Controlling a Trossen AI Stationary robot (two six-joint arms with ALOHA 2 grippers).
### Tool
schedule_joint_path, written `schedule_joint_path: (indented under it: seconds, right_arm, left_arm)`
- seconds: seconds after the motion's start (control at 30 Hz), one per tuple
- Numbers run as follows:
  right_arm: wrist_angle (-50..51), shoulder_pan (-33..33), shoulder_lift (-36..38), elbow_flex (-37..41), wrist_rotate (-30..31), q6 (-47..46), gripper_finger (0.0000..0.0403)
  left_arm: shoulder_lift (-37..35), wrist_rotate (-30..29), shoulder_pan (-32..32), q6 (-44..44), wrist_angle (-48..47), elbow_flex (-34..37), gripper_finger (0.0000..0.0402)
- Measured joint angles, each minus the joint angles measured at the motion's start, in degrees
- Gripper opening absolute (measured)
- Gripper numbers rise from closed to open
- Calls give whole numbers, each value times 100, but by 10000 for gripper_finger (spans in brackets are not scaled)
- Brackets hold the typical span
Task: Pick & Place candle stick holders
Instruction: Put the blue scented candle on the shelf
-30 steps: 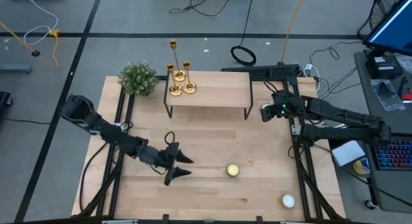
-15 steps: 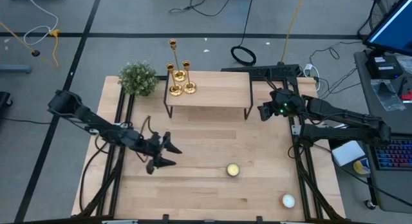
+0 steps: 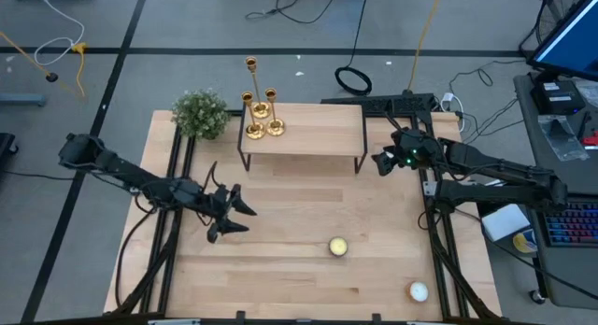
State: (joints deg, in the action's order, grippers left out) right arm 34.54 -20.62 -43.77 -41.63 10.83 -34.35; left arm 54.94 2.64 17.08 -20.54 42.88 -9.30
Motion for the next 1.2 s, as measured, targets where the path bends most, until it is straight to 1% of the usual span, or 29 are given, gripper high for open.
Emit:
schedule_joint_path:
  seconds: [0.07, 0.13, 0.27, 0.33, 0.4, 0.6, 0.73, 0.83, 0.93, 1.1, 1.2]
  right_arm:
    - [0, 0, -4, 0, 8, 26, 315]
    - [26, -2, -4, 0, 120, 5, 339]
    - [133, -2, -4, 0, 135, -45, 381]
    - [157, -2, -4, 0, 131, -50, 395]
    - [119, -2, -2, 0, 133, -25, 397]
    - [7, -2, -2, 0, 111, 105, 398]
    - [31, -2, 13, 0, 98, 120, 397]
    - [157, -2, 13, 0, 109, 109, 397]
    - [476, -4, 13, 0, 210, -83, 399]
    - [1267, -100, 12, 0, 273, -771, 397]
    - [1414, -253, -52, 0, 281, -1004, 397]
  left_arm:
    - [-248, 278, -297, 171, -238, -2, 253]
    - [-523, 553, -591, 201, -644, -2, 253]
    - [-1108, 992, -1085, 259, -1417, -2, 253]
    - [-1428, 1164, -1284, 337, -1704, -2, 253]
    - [-1745, 1253, -1447, 490, -1914, -2, 253]
    - [-2611, 1234, -1622, 642, -2725, -2, 253]
    - [-2934, 1152, -1521, 706, -2848, -2, 253]
    - [-3097, 888, -1379, 901, -2972, -2, 253]
    - [-3198, 643, -1280, 847, -3290, -2, 253]
    - [-3220, 539, -1164, 691, -3423, -2, 253]
    - [-3220, 481, -1120, 689, -3421, -2, 253]
